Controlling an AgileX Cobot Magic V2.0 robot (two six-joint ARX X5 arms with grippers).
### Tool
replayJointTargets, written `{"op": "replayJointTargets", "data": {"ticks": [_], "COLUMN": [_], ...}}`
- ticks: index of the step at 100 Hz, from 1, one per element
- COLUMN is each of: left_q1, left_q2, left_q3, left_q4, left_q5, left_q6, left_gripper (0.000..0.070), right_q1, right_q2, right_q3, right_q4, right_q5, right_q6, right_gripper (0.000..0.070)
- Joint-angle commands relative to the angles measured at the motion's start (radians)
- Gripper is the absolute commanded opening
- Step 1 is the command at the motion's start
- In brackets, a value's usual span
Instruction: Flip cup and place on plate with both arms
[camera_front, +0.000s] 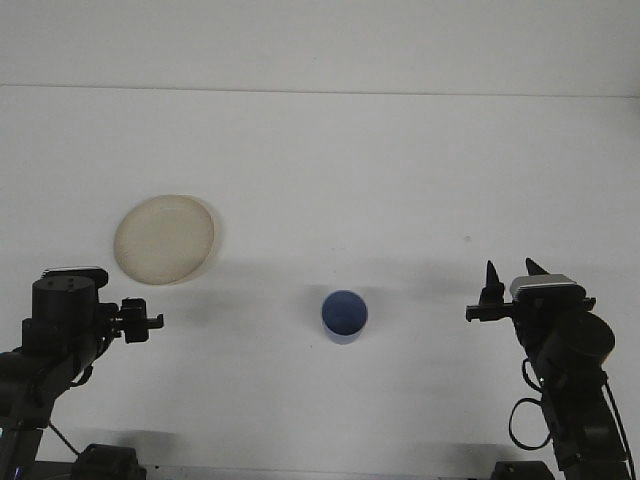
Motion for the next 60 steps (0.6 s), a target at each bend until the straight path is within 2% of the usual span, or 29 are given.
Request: {"op": "replayJointTargets", "data": {"ticks": [1,11,41,60], "left_q1": [0.0,0.0,-0.02,-0.112], "left_q2": [0.005,0.005,0.031,0.129], "left_q3": [0.015,0.015,0.05,0.157], "left_q4": [0.003,-0.002,-0.034,-0.061], "left_q5": [-0.001,0.0,0.003,0.055], "left_q6": [-0.006,-0.002,0.008,-0.02], "left_gripper": [0.0519,0.0541,0.0544,0.0544], "right_q1": [0.002,0.002,0.002,0.002], "right_q2": [0.002,0.002,0.002,0.002], "right_q3": [0.006,0.006,0.006,0.006], "right_q4": [0.009,0.009,0.009,0.009], "right_q5": [0.0,0.0,0.0,0.0], "right_q6": [0.0,0.0,0.0,0.0], "right_gripper": [0.0421,0.0422,0.0421,0.0421]}}
